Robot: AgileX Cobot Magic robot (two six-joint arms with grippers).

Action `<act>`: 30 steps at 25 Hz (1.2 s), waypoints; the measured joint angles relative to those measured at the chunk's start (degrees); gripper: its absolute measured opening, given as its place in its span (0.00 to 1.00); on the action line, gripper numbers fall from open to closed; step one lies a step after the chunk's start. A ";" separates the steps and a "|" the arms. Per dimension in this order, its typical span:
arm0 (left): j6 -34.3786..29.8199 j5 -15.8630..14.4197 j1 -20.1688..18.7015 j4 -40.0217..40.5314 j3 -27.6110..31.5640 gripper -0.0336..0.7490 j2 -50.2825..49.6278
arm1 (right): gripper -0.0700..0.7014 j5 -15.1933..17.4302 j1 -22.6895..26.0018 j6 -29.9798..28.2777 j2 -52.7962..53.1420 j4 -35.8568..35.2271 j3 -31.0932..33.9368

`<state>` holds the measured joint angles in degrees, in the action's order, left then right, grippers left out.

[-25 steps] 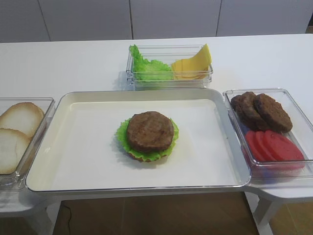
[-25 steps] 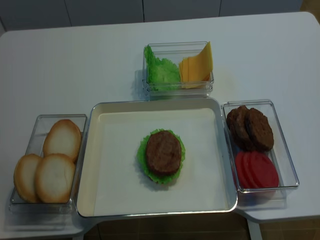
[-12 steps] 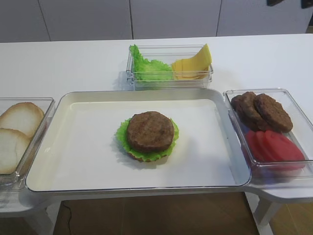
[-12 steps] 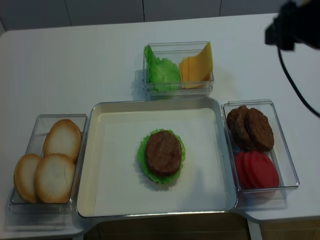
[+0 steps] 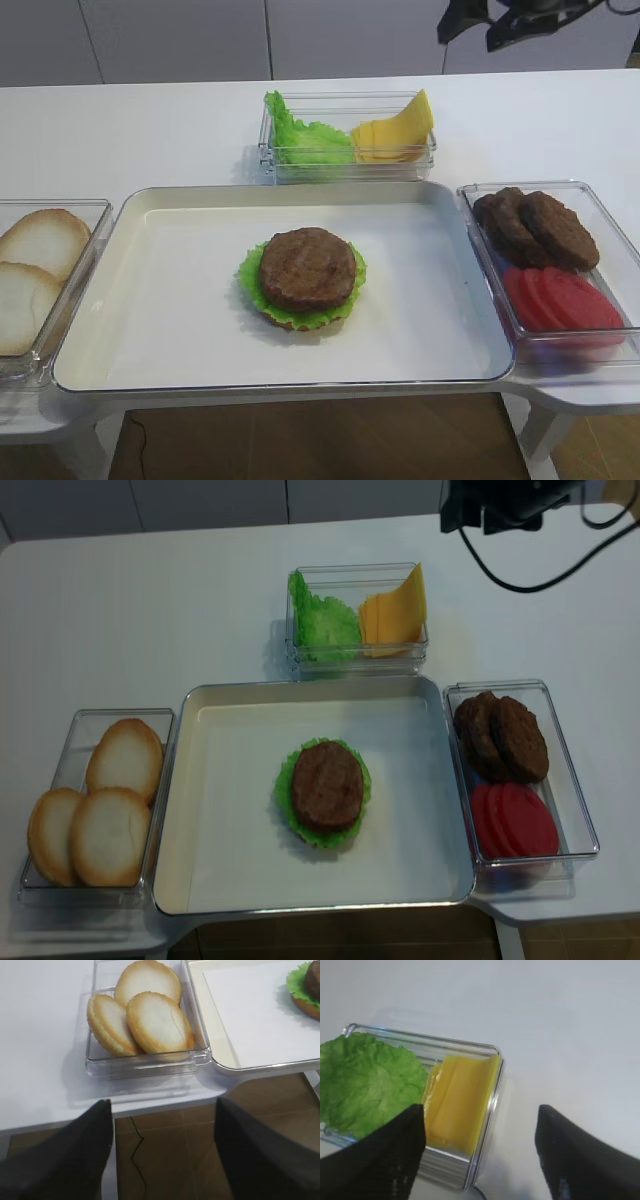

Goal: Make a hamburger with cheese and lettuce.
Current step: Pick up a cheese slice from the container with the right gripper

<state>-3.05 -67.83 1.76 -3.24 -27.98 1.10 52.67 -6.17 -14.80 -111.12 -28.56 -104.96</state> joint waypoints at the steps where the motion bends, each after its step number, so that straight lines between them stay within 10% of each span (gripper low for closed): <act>1: 0.00 0.00 0.00 0.00 0.00 0.64 0.00 | 0.78 0.47 0.00 -0.25 -1.99 -0.67 -2.07; 30: 0.00 0.00 0.00 0.00 0.00 0.64 0.00 | 0.35 -2.58 0.00 -3.80 -17.23 -9.79 -8.23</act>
<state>-3.05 -67.83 1.76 -3.24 -27.98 1.10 50.10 -6.17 -18.60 -128.35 -38.35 -113.19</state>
